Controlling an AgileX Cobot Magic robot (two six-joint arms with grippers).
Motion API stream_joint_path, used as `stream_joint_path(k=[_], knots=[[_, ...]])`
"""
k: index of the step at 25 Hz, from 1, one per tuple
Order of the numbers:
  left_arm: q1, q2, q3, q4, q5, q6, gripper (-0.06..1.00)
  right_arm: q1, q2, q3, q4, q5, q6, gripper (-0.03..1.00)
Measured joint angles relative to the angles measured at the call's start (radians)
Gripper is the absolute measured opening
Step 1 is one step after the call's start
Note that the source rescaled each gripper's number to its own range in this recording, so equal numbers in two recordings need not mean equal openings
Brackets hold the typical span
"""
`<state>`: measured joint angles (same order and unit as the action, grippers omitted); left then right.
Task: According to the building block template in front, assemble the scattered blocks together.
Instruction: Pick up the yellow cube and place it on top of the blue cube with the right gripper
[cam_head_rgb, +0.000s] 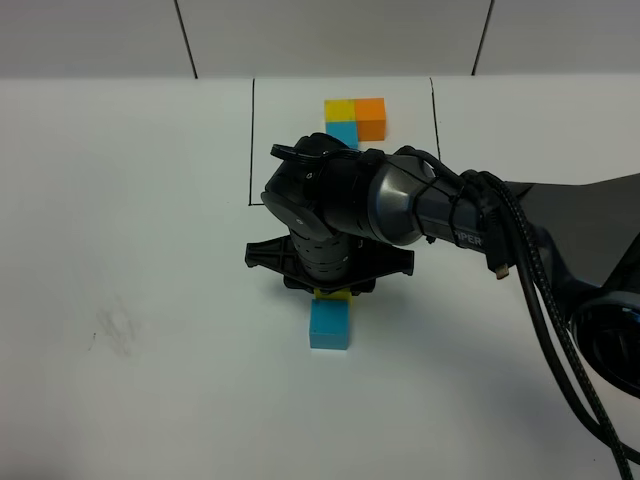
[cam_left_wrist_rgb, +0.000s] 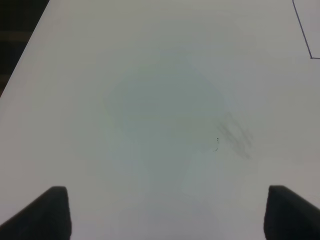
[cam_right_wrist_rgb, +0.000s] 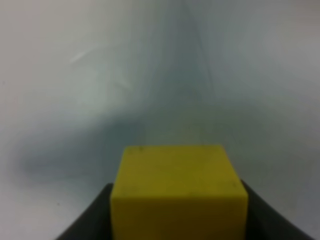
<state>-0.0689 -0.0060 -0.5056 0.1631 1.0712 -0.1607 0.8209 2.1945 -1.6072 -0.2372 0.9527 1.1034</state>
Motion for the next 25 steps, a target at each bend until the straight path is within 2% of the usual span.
stream_joint_path(k=[25], knots=[[0.000,0.000,0.000,0.000,0.000,0.000,0.66,0.000,0.046,-0.003,0.020,-0.003,-0.019,0.04]])
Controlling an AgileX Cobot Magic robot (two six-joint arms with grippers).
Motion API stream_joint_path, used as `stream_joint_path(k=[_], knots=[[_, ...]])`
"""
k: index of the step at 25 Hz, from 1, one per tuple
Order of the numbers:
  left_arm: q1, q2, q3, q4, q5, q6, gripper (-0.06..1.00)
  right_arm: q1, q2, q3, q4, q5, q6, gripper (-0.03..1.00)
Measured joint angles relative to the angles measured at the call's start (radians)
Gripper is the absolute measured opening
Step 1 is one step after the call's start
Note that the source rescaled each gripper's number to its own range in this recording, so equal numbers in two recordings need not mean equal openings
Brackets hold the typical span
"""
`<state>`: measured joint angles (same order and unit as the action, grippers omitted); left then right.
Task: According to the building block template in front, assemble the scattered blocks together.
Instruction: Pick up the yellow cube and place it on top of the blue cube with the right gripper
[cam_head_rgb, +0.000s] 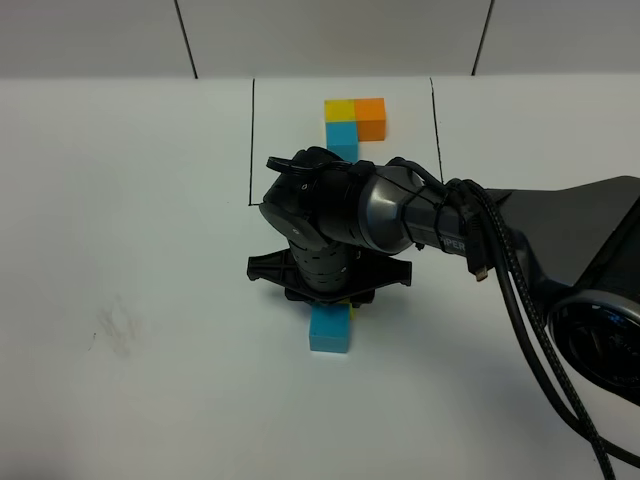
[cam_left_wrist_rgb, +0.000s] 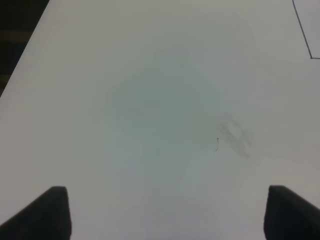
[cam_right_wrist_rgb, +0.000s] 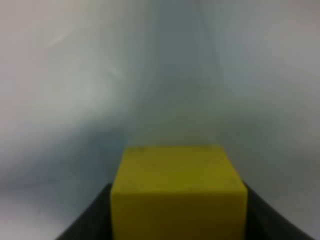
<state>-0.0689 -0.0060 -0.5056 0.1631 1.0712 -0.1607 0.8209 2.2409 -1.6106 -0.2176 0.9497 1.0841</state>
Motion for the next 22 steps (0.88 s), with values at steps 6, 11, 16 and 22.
stream_joint_path(k=[6,11,16,22], knots=[[0.000,0.000,0.000,0.000,0.000,0.000,0.66,0.000,0.000,0.000,0.000,-0.001,-0.014,0.04],[0.000,0.000,0.000,0.000,0.000,0.000,0.66,0.000,0.000,0.000,0.000,-0.003,-0.009,0.04],[0.000,0.000,0.000,0.000,0.000,0.000,0.66,0.000,0.000,0.000,0.013,-0.022,0.009,0.04],[0.000,0.000,0.000,0.000,0.000,0.000,0.66,0.000,0.002,0.001,-0.003,-0.037,-0.014,0.33]])
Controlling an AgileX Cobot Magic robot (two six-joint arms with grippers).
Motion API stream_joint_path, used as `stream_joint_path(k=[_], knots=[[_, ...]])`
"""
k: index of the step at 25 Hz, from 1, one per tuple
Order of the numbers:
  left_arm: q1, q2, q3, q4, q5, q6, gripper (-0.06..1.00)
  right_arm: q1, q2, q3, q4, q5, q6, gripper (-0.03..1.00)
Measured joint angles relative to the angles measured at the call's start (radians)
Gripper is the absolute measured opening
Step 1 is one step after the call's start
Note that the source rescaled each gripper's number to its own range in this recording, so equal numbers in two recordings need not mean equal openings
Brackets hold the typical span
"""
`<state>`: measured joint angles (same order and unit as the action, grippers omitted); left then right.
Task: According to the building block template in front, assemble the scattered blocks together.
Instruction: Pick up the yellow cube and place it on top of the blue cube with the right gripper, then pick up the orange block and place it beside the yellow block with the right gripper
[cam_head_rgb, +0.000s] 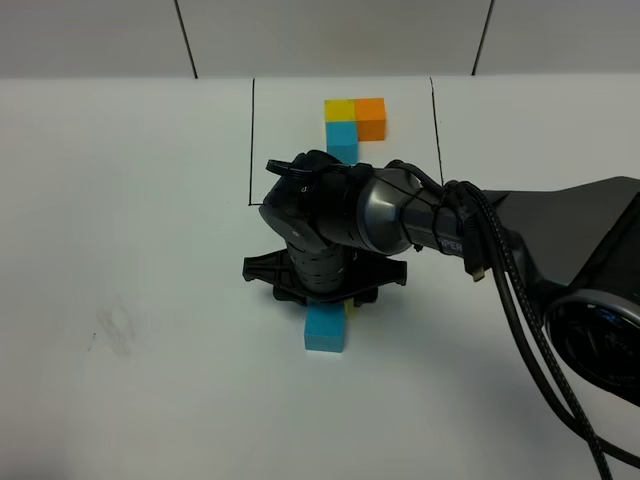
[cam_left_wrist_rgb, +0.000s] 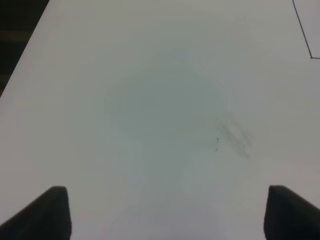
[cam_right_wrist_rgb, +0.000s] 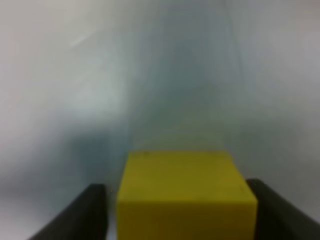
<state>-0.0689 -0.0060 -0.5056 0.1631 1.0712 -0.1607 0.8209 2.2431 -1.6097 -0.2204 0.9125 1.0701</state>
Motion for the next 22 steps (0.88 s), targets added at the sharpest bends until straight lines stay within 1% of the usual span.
stream_joint_path(k=[3,4,7,9,11,13,16,18,21,22], knots=[[0.000,0.000,0.000,0.000,0.000,0.000,0.66,0.000,-0.027,0.000,-0.056,-0.001,-0.011,0.52],[0.000,0.000,0.000,0.000,0.000,0.000,0.66,0.000,-0.042,0.000,-0.093,-0.001,-0.015,0.59],[0.000,0.000,0.000,0.000,0.000,0.000,0.66,0.000,-0.097,0.000,-0.196,0.002,-0.018,0.74],[0.000,0.000,0.000,0.001,0.000,0.000,0.66,0.000,-0.141,0.000,-0.294,0.006,-0.018,0.80],[0.000,0.000,0.000,0.001,0.000,0.000,0.66,-0.002,-0.189,0.001,-0.402,0.024,-0.018,0.83],[0.000,0.000,0.000,0.001,0.000,0.000,0.66,-0.013,-0.248,0.001,-0.496,0.068,-0.019,0.84],[0.000,0.000,0.000,0.001,0.000,0.000,0.66,-0.066,-0.370,0.001,-0.607,0.128,-0.030,0.84],[0.000,0.000,0.000,0.001,0.000,0.000,0.66,-0.124,-0.455,0.001,-0.631,0.166,-0.074,0.84],[0.000,0.000,0.000,0.001,0.000,0.000,0.66,-0.212,-0.585,0.001,-0.636,0.236,-0.204,0.84],[0.000,0.000,0.000,0.001,0.000,0.000,0.66,-0.242,-0.622,0.001,-0.636,0.259,-0.263,0.84]])
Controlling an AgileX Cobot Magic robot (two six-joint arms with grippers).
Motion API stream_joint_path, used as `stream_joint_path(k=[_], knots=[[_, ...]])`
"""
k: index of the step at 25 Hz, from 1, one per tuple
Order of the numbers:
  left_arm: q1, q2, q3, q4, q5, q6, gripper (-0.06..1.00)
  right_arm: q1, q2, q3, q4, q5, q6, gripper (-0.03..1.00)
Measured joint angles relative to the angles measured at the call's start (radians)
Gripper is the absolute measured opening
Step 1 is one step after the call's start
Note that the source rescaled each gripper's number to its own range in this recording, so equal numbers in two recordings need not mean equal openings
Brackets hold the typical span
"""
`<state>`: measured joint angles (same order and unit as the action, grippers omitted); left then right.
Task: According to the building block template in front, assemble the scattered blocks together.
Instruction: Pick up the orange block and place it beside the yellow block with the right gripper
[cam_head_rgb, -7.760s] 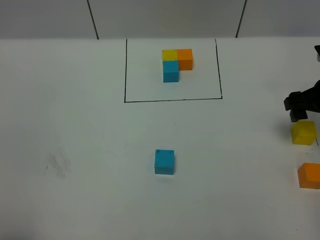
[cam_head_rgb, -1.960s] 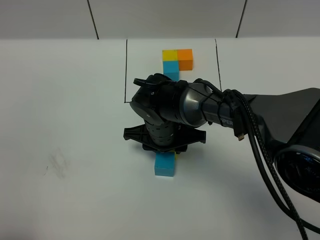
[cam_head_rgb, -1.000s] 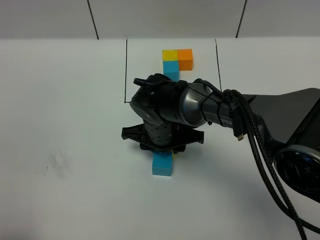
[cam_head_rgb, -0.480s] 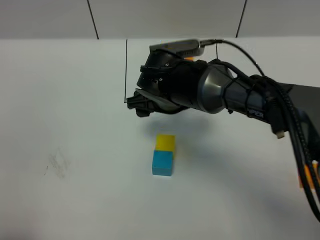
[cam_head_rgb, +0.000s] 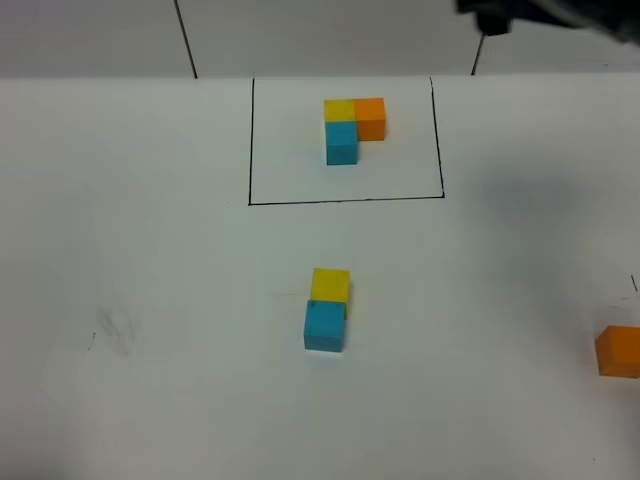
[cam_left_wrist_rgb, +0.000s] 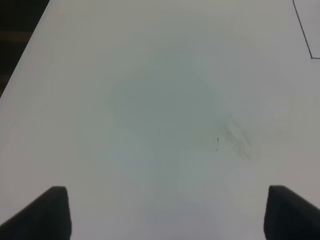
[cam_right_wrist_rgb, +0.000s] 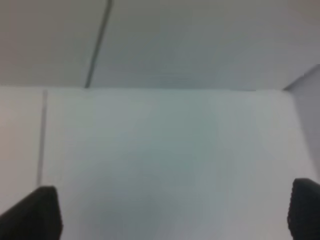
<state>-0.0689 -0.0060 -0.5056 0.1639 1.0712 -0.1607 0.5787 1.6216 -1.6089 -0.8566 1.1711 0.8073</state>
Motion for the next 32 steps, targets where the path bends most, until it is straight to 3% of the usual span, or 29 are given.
stream_joint_path(k=[4,8,15,22,27,32], knots=[[0.000,0.000,0.000,0.000,0.000,0.000,0.66,-0.121,-0.167,0.001,0.036,0.032,-0.256,0.83],[0.000,0.000,0.000,0.000,0.000,0.000,0.66,-0.264,-0.347,0.003,0.164,0.037,-0.475,0.82],[0.000,0.000,0.000,0.000,0.000,0.000,0.66,-0.477,-0.551,0.029,0.427,0.046,-0.681,0.79],[0.000,0.000,0.000,0.001,0.000,0.000,0.66,-0.527,-0.713,0.325,0.458,0.051,-0.723,0.77],[0.000,0.000,0.000,0.002,0.000,0.000,0.66,-0.529,-0.739,0.578,0.503,0.048,-0.667,0.75],[0.000,0.000,0.000,0.002,0.000,0.000,0.66,-0.529,-0.707,0.753,0.626,-0.040,-0.634,0.74]])
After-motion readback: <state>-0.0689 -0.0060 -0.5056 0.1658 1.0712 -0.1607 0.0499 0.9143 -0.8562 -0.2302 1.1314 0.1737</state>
